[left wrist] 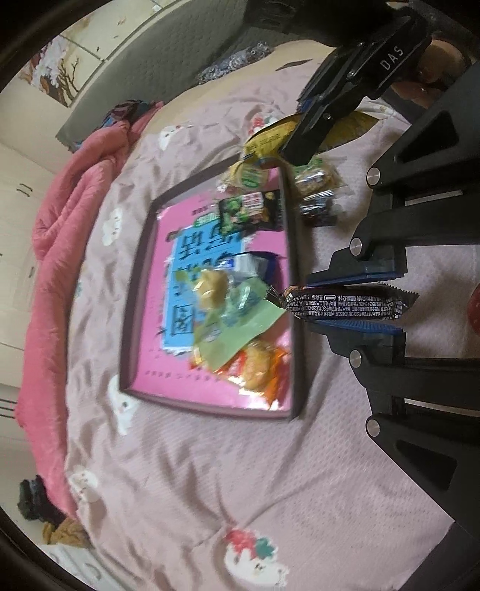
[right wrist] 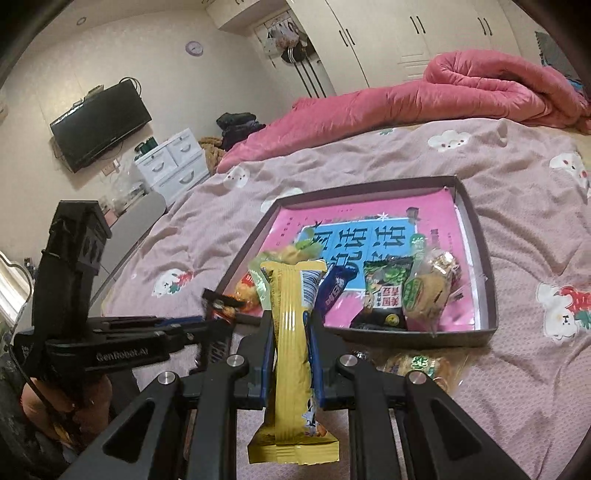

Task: Organize snacks
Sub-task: 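Lift both snacks and carry them over the tray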

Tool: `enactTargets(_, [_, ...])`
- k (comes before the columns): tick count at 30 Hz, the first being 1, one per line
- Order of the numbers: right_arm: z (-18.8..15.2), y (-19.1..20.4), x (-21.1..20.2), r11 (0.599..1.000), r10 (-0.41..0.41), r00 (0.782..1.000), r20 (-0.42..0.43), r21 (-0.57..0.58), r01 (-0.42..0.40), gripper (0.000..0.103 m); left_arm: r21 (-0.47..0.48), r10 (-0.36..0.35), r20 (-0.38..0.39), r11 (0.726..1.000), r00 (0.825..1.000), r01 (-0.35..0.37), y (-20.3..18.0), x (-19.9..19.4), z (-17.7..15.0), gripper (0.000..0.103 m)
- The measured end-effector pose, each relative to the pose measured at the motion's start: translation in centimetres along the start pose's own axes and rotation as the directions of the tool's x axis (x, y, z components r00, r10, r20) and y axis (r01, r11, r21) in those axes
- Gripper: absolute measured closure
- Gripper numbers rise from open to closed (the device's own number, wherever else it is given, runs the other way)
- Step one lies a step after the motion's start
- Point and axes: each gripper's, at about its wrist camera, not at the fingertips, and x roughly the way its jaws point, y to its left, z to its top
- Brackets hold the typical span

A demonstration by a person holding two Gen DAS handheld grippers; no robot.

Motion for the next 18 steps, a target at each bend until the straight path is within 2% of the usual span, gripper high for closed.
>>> enactTargets(18, [1.5,-1.7,-1.5,0.998,-0.036,0.995,0.091,0.053,0.031,0.085,-0.044,0.030,0.115,0.999,0.993,-0.025,2.2,-2.5,2.9,0.086])
